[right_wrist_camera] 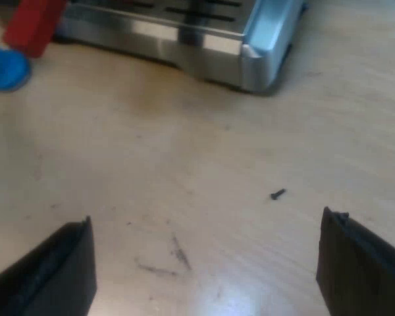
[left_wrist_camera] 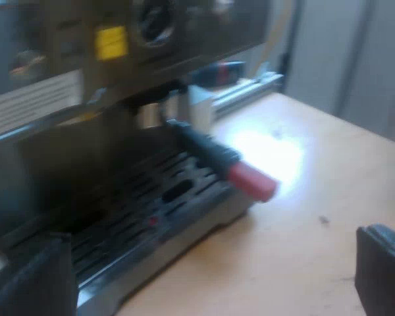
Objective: Grind coffee beans and then tamp
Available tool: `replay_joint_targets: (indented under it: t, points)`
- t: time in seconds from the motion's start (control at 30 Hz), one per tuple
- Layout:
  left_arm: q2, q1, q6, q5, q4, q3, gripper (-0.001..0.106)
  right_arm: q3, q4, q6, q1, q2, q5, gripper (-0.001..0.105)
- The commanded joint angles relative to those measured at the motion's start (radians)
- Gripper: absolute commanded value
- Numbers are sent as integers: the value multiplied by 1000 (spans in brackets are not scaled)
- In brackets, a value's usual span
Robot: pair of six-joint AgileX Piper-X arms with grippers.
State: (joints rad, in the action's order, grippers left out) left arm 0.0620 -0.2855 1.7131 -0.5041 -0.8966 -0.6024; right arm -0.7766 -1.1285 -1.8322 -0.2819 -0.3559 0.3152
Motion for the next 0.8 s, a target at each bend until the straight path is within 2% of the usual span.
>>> replay_joint_targets:
  t: [0.03, 0.07, 0.13, 0.23, 0.43, 0.57, 0.67, 0.8]
  points:
    - [22, -28, -14, -79, 56, 5, 87, -12, 35, -15, -41, -18, 41, 71]
    - [27, -32, -14, -90, 68, 10, 87, -12, 47, -15, -52, -22, 41, 71]
    - [46, -53, -14, -152, 131, 43, 87, -12, 96, -15, -95, -36, 38, 71]
    - [63, -60, -14, -198, 205, 90, 87, -12, 140, -12, -138, -47, 4, 71]
    - [67, -60, -14, -211, 351, 191, 87, -12, 209, -16, -243, -81, -6, 71]
    - [67, -60, -12, -234, 364, 246, 87, -8, 275, -16, -307, -126, -16, 71]
    - [71, -60, -10, -234, 364, 283, 87, -8, 330, -16, -365, -174, -55, 71]
    - [73, -60, -13, -253, 384, 303, 87, -8, 387, -14, -481, -233, -168, 71]
